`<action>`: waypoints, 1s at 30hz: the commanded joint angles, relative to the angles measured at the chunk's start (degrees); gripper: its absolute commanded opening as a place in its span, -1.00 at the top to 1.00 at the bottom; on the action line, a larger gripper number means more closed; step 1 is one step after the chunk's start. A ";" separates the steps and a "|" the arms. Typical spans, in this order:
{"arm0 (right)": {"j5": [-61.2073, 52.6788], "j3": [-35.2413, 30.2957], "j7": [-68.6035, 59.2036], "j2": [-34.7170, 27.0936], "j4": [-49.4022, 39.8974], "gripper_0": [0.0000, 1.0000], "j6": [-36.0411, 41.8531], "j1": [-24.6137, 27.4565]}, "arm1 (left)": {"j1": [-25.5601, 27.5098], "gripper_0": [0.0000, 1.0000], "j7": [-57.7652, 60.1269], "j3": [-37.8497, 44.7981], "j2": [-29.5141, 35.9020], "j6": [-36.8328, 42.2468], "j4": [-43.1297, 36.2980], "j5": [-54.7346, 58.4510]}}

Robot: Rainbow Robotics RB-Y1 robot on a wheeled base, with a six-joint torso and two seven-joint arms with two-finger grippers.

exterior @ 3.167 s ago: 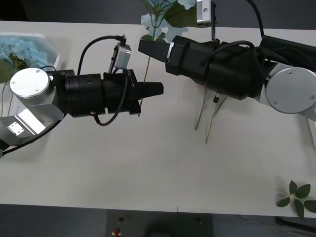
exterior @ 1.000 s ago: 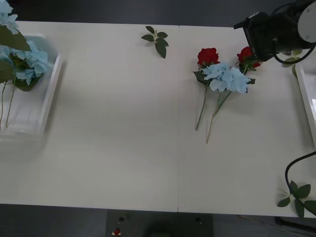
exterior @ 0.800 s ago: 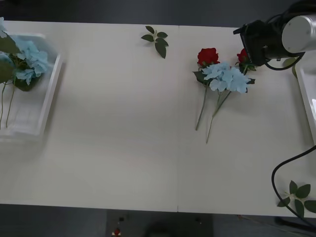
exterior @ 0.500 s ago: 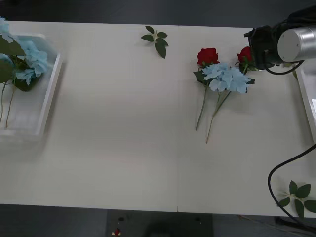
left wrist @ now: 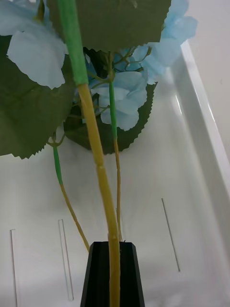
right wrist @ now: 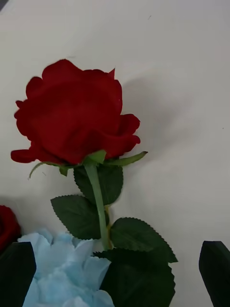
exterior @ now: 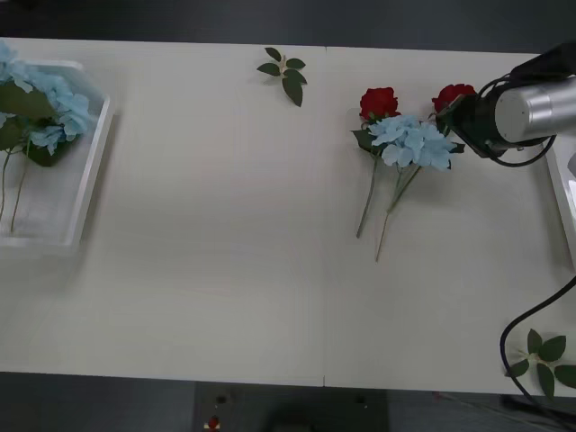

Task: Put the red flowers into the right box and the blue flowers into the left box

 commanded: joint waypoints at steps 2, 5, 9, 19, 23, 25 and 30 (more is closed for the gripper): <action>-0.98 -0.14 2.39 -0.16 -0.12 -1.00 -0.14 -2.84 | -0.72 -1.00 1.48 0.19 1.86 -0.65 0.53 1.00; -0.72 -0.14 2.30 0.45 0.58 -1.00 -0.14 -2.84 | -0.63 -1.00 1.48 0.19 1.86 -0.65 0.71 1.00; 0.16 0.03 2.21 1.07 1.99 -1.00 -0.14 -2.84 | -0.54 -1.00 1.39 0.19 1.86 -0.65 0.88 1.09; -0.19 4.87 2.83 1.68 4.98 -1.00 -1.02 -2.75 | -1.07 -1.00 0.51 0.54 3.88 4.80 -0.35 1.18; -1.86 5.75 3.00 1.59 4.98 -1.00 -1.99 -2.23 | -3.18 -1.00 1.04 0.54 7.13 13.67 -2.37 1.09; -2.30 5.75 3.44 1.59 4.89 -1.00 -2.96 -1.88 | -4.41 -1.00 1.13 0.81 8.19 17.45 -2.72 1.18; -3.18 5.75 4.15 1.77 4.89 -1.00 -5.06 -1.26 | -5.82 -1.00 0.95 7.05 8.80 29.23 -3.42 1.09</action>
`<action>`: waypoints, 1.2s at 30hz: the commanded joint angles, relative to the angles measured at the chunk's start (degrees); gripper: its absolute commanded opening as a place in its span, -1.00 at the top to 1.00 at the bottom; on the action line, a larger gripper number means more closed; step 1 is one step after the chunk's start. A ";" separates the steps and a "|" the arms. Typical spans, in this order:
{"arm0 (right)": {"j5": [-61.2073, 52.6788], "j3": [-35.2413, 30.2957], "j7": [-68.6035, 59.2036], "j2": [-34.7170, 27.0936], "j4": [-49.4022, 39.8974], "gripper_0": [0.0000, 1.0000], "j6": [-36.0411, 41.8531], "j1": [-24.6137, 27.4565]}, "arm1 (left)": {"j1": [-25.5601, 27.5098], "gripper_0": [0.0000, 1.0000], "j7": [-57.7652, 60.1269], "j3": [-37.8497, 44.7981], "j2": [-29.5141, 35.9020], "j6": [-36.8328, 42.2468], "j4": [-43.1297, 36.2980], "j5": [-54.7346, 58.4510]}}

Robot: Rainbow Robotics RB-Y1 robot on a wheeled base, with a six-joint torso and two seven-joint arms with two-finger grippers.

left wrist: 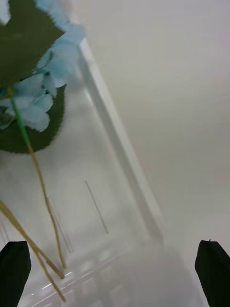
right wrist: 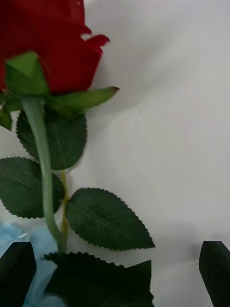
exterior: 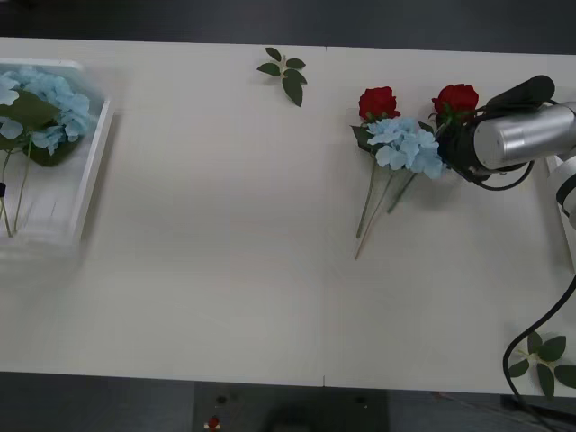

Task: Put the red flowers into the right box and the blue flowers into the left box

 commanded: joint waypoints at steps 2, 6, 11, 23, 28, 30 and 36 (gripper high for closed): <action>-1.26 -1.17 3.56 0.06 -0.74 -1.00 -1.35 -1.25 | -2.12 -1.00 0.95 9.08 1.96 9.48 -2.31 0.28; -1.79 -0.91 4.26 0.50 -0.83 -1.00 -3.10 -1.25 | -2.12 -1.00 0.95 13.73 -0.24 14.32 -5.56 0.28; -2.05 0.32 5.05 1.55 -0.83 -1.00 -4.77 -1.25 | -2.21 -1.00 0.78 19.80 -5.95 21.35 -10.66 0.37; -0.12 0.41 5.23 3.40 1.90 -1.00 -4.77 -1.34 | -2.82 -1.00 1.66 21.73 -15.18 22.67 -21.30 1.33; 1.37 0.93 5.49 3.66 3.66 -1.00 -4.77 -1.25 | -2.91 -1.00 1.66 21.03 -19.84 22.67 -22.79 1.24; 1.29 0.93 5.40 3.57 3.66 -1.00 -4.95 -1.25 | -3.44 -1.00 1.57 20.33 -20.98 22.67 -22.88 1.24; 4.63 1.02 5.67 3.48 3.66 0.25 -5.21 -1.25 | -3.79 -1.00 1.30 20.15 -25.55 23.02 -23.41 0.81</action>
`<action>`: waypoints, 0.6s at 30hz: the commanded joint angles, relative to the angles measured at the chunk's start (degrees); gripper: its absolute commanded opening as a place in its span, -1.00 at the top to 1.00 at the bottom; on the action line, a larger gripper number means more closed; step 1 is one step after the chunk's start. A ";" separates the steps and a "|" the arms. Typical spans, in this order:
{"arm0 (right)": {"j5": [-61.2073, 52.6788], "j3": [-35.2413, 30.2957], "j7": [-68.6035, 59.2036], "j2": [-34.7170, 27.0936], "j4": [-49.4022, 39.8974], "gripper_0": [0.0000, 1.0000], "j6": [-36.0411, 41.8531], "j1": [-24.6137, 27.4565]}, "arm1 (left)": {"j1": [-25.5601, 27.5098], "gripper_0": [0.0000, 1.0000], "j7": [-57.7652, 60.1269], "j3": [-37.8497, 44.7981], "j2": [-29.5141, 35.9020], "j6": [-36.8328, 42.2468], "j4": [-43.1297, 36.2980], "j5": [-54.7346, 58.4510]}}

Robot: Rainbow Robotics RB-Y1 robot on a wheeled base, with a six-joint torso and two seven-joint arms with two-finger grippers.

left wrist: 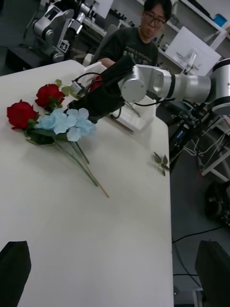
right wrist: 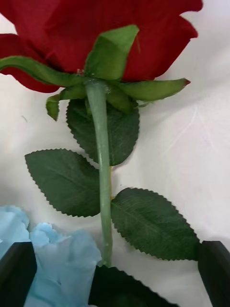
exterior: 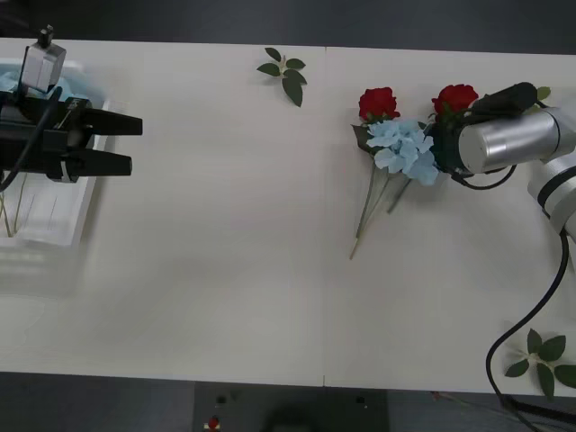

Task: Put the red flowers into the right box and the blue flowers into the left box

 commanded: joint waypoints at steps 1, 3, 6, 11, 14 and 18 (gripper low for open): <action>3.64 1.27 2.20 0.45 0.78 0.66 -0.40 -0.36 | -2.33 -1.00 1.13 0.20 -3.02 0.14 -1.76 -0.19; 4.17 2.15 2.20 0.36 0.78 0.91 -0.40 -0.36 | -2.33 -1.00 0.86 0.02 -4.34 0.32 -1.76 -0.28; 4.08 2.32 2.20 0.27 0.78 1.00 -0.40 -0.36 | -1.98 -1.00 0.60 -0.06 -6.54 0.14 -1.76 -0.28; 3.73 2.32 2.46 0.10 0.78 1.00 -0.40 -0.36 | -1.19 -1.00 -0.28 -0.06 -9.70 0.14 -1.76 -0.28; 3.56 2.32 2.64 -0.08 0.78 1.00 -0.48 -0.36 | -0.14 -1.00 -1.07 -0.06 -12.07 0.23 -1.76 -0.28; 3.12 2.32 2.99 -0.34 0.78 1.00 -0.48 -0.36 | 1.09 -1.00 -1.38 -0.06 -14.62 -0.21 -1.76 -0.28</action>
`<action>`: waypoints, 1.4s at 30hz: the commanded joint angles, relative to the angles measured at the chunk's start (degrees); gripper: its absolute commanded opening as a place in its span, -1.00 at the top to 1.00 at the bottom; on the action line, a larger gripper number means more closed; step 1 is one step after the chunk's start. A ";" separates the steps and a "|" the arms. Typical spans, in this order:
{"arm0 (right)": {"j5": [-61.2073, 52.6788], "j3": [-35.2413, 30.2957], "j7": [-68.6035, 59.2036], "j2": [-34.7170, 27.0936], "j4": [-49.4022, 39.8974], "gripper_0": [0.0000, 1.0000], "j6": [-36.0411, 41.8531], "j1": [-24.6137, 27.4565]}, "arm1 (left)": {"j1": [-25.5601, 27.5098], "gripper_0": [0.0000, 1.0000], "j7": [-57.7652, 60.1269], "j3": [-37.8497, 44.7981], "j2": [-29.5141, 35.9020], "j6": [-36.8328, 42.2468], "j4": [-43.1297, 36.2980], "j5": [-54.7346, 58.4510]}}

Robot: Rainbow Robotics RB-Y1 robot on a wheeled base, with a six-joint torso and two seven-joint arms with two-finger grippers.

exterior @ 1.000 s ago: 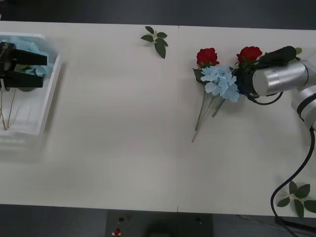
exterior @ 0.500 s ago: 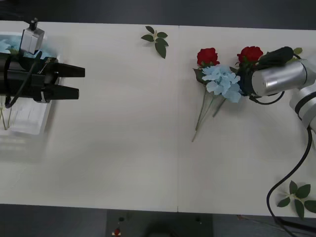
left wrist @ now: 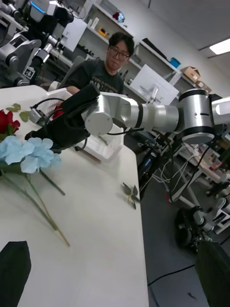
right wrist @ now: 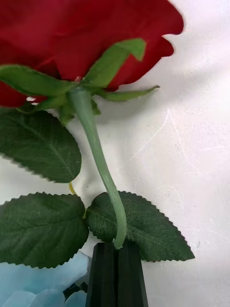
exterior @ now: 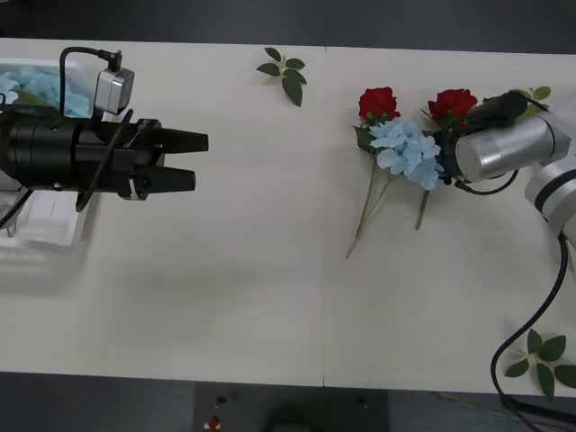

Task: Put the red flowers into the right box and the blue flowers into the left box

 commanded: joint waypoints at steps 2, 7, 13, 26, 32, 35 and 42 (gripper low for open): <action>-1.15 -0.17 3.08 -0.50 -0.18 1.00 -0.47 -0.37 | 0.98 -1.00 -1.36 0.51 -2.10 -0.75 -1.71 0.03; -2.03 -0.70 3.25 -1.29 -1.06 1.00 -0.55 -0.46 | 1.07 -1.00 -1.36 0.42 -2.10 -2.68 -2.77 -1.99; -8.00 -2.63 3.69 -5.60 -5.98 1.00 1.47 -0.72 | 1.07 -1.00 -1.36 -3.53 3.79 -9.19 -7.42 -3.48; -20.22 -12.39 6.42 -16.50 -19.86 1.00 21.07 -0.90 | -3.77 -1.00 -1.36 -32.27 29.54 -40.04 -26.50 17.87; -24.61 -15.73 7.91 -20.63 -23.38 1.00 26.60 -0.90 | -5.35 -1.00 -1.36 -34.21 29.63 -40.21 -26.23 18.05; -26.72 -17.31 8.70 -21.86 -23.91 1.00 28.19 -0.90 | -5.26 -1.00 -1.36 -34.29 29.28 -40.21 -25.71 17.87; -31.03 -20.38 10.55 -24.93 -24.35 1.00 32.32 -0.90 | -5.08 -1.00 -1.36 -34.29 28.58 -39.86 -24.65 17.70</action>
